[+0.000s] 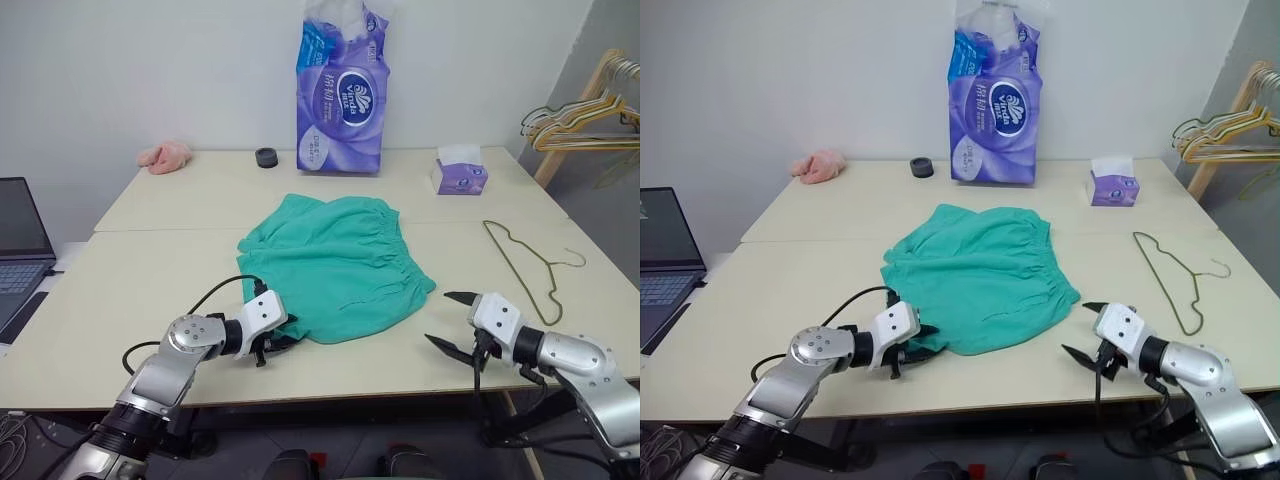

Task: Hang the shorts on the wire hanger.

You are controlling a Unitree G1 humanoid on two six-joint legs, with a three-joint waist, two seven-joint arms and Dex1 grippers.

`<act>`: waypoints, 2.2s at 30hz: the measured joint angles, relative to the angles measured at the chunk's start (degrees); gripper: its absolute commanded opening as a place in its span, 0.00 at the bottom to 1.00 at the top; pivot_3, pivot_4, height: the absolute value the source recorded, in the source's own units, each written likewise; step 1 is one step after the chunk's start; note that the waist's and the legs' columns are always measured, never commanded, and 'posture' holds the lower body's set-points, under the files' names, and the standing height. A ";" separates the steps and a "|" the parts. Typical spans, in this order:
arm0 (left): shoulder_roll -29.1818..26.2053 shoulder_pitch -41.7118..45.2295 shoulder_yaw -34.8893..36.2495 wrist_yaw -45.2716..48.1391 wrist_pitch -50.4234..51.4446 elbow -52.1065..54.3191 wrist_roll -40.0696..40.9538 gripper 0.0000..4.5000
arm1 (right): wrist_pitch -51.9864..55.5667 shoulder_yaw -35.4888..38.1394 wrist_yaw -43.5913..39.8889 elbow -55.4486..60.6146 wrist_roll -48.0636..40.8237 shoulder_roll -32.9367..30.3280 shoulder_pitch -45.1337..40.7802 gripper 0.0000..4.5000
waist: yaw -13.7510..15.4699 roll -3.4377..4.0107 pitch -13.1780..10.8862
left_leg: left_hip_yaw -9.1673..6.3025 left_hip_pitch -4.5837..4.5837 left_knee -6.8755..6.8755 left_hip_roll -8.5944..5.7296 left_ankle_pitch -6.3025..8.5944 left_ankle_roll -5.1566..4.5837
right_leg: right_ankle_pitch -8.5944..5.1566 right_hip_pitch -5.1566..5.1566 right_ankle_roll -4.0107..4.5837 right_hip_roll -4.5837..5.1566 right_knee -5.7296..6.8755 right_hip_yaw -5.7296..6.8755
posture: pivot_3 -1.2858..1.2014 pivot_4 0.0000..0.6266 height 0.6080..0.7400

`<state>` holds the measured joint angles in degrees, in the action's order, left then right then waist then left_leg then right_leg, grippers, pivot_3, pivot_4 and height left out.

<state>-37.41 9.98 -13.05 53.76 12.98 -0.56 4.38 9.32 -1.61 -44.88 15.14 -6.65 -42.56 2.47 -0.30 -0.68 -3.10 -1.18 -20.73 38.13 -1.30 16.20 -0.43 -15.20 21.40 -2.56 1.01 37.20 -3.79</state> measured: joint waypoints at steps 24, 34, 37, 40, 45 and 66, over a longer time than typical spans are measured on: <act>-1.85 2.68 8.02 2.28 3.00 -0.85 6.94 0.00 | -29.50 -17.38 -1.30 -47.05 21.44 8.26 -35.11 0.87 | -0.99 -0.07 -0.04 | -0.21 -0.08 -0.10 -0.04 0.01 0.02 | 0.19 0.10 0.34 0.06 0.09 -0.04 | 0.52 0.03 1.00; -1.86 2.67 7.99 3.22 0.90 -3.52 6.58 0.00 | -28.78 -19.43 -4.98 -51.04 23.74 8.48 -37.42 0.10 | -1.44 -0.07 -0.04 | -0.20 -0.06 -0.07 -0.04 0.01 0.01 | 0.18 0.15 0.36 0.06 0.28 -0.06 | 0.52 0.03 1.00; -2.07 2.75 7.99 3.36 -0.22 -4.68 6.21 0.00 | -28.72 -19.61 -6.33 -50.83 23.77 8.22 -37.47 0.01 | -1.42 -0.07 -0.04 | -0.19 -0.06 -0.03 -0.07 0.01 0.02 | 0.14 0.25 0.43 0.08 0.50 -0.08 | 0.52 0.03 1.00; -2.17 2.94 7.99 3.41 -1.01 -4.79 5.86 0.00 | -28.61 -19.67 -6.19 -50.35 23.89 8.26 -37.48 0.01 | -1.42 -0.07 -0.04 | -0.19 -0.06 -0.03 -0.07 0.00 0.02 | 0.10 0.33 0.49 0.07 0.68 -0.09 | 0.52 0.03 1.00; -2.83 2.17 7.43 5.75 -1.05 -4.20 5.90 0.00 | -27.40 -19.59 -7.55 -46.34 23.30 7.01 -37.24 0.01 | -1.50 -0.06 -0.04 | -0.19 -0.07 -0.04 -0.06 0.00 0.02 | 0.07 0.42 0.53 0.05 0.80 -0.09 | 0.52 0.03 1.00; -18.73 -9.52 -1.97 31.62 9.05 15.64 14.63 0.00 | -2.11 -10.84 -25.89 6.85 5.56 -17.34 -4.22 0.01 | -2.51 -0.26 -1.05 | -0.11 0.26 -0.04 0.00 0.04 0.01 | -0.73 0.12 0.60 0.05 0.78 -0.08 | 0.47 0.08 1.00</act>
<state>-56.14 0.46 -15.03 85.37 22.02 15.08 19.01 7.21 -12.46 -70.78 21.99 -1.09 -59.89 -1.74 -2.81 -0.94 -4.15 -1.29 -20.47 38.09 -1.29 16.24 -0.41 -15.93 21.52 -1.96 1.06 37.98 -3.87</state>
